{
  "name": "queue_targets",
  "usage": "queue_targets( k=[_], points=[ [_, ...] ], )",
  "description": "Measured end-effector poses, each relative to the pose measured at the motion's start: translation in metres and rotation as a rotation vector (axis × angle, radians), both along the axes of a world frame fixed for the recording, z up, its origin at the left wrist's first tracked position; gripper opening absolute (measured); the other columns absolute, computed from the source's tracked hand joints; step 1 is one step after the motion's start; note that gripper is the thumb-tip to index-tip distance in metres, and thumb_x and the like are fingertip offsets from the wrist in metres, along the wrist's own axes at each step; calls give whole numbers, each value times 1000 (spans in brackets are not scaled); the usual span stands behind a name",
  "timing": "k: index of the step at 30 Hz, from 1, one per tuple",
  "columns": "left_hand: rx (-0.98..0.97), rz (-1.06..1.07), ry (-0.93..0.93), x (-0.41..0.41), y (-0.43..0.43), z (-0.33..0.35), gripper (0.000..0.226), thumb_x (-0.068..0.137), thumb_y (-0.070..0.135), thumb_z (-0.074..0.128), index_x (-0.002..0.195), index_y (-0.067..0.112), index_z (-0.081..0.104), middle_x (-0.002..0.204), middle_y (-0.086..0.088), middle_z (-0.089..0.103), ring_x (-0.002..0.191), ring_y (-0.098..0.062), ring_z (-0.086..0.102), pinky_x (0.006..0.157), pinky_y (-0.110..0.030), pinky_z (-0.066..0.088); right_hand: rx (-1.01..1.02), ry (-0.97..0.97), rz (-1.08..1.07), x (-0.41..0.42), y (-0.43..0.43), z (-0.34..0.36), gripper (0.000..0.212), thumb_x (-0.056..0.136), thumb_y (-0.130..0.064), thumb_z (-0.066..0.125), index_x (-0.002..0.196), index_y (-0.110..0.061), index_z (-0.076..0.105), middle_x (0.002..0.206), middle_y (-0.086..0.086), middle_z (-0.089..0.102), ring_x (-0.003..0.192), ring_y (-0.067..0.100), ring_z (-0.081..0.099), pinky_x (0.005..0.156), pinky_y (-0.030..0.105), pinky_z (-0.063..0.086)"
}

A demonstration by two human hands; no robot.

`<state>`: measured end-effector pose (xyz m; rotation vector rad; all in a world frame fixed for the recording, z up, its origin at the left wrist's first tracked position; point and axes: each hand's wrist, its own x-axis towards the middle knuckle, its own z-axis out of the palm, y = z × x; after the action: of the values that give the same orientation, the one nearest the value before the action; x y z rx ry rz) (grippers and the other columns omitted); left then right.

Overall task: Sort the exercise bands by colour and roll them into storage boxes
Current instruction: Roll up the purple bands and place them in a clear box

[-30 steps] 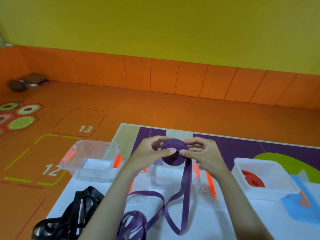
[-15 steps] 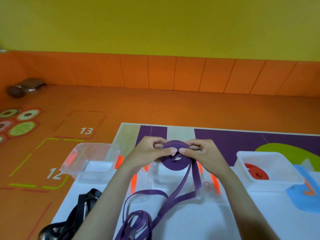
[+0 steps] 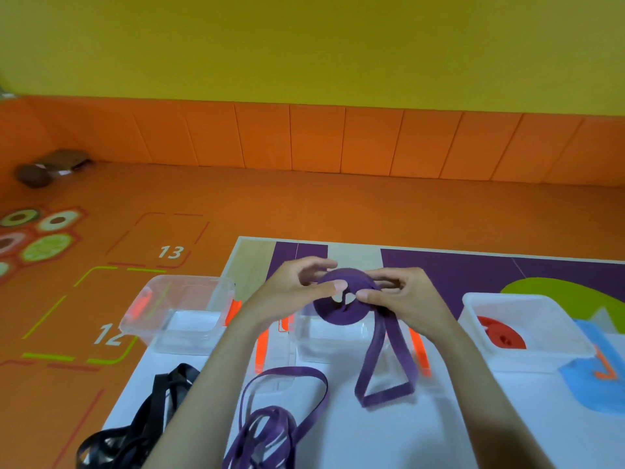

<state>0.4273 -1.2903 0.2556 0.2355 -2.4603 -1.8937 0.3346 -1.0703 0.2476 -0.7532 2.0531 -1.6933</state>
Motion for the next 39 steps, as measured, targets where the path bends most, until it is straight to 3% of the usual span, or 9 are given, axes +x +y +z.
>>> queue_targets(
  k=[4,8,12,20,23,25,29,33,39],
  points=[
    [-116,-90,23,-4,-3,7,22,88,27,86,108,22,81,100,4,81,96,-15,77,87,-30,59,57,33,88,3,-10,-3,27,84,-12,86,111,-18,81,97,1,82,95,22,78,88,30,61],
    [84,-1,34,-1,-1,1,22,89,19,84,111,15,80,101,-8,82,95,-27,78,82,-33,62,-80,23,-11,6,-11,-10,37,83,-14,86,118,-20,74,95,6,80,95,25,77,90,29,60],
    [194,68,51,2,1,3,25,90,16,83,114,12,78,102,-9,81,91,-24,78,76,-31,63,-163,-18,-74,7,-8,-16,33,84,-6,83,113,-11,69,98,11,79,95,27,76,85,30,61],
    [295,183,85,3,11,4,24,89,19,83,112,14,78,102,-8,81,91,-24,78,74,-34,63,-245,-9,-122,17,-16,-16,34,90,-5,78,121,-17,70,108,3,79,103,16,74,86,28,59],
    [391,281,89,4,21,-2,26,91,22,82,114,14,76,105,-8,81,101,-32,77,84,-45,65,-324,-77,-152,24,-20,-18,45,88,-7,79,129,-19,69,108,8,80,103,25,76,88,32,61],
    [334,254,95,5,23,-4,24,93,24,80,114,15,74,105,-5,81,100,-27,77,83,-41,65,-332,-113,-173,23,-18,-12,43,84,-7,81,124,-19,70,99,13,81,91,30,79,81,35,62],
    [-52,95,121,6,10,11,28,90,33,83,116,25,76,106,14,79,100,1,71,87,-17,56,-154,-101,-20,10,-7,4,38,84,-3,83,114,-14,62,92,17,80,85,41,77,77,46,62],
    [-152,-9,69,3,8,26,13,88,26,85,100,23,83,89,8,81,85,-5,75,77,-22,57,-39,-68,94,10,-12,7,39,81,-8,88,106,-15,59,94,14,80,87,40,78,78,48,61],
    [304,275,62,11,18,10,25,84,19,88,108,15,80,98,-5,82,83,-20,78,70,-31,62,-221,-164,-101,17,-8,-16,34,73,-21,89,99,-15,67,95,19,78,83,42,76,75,43,59]
  ],
)
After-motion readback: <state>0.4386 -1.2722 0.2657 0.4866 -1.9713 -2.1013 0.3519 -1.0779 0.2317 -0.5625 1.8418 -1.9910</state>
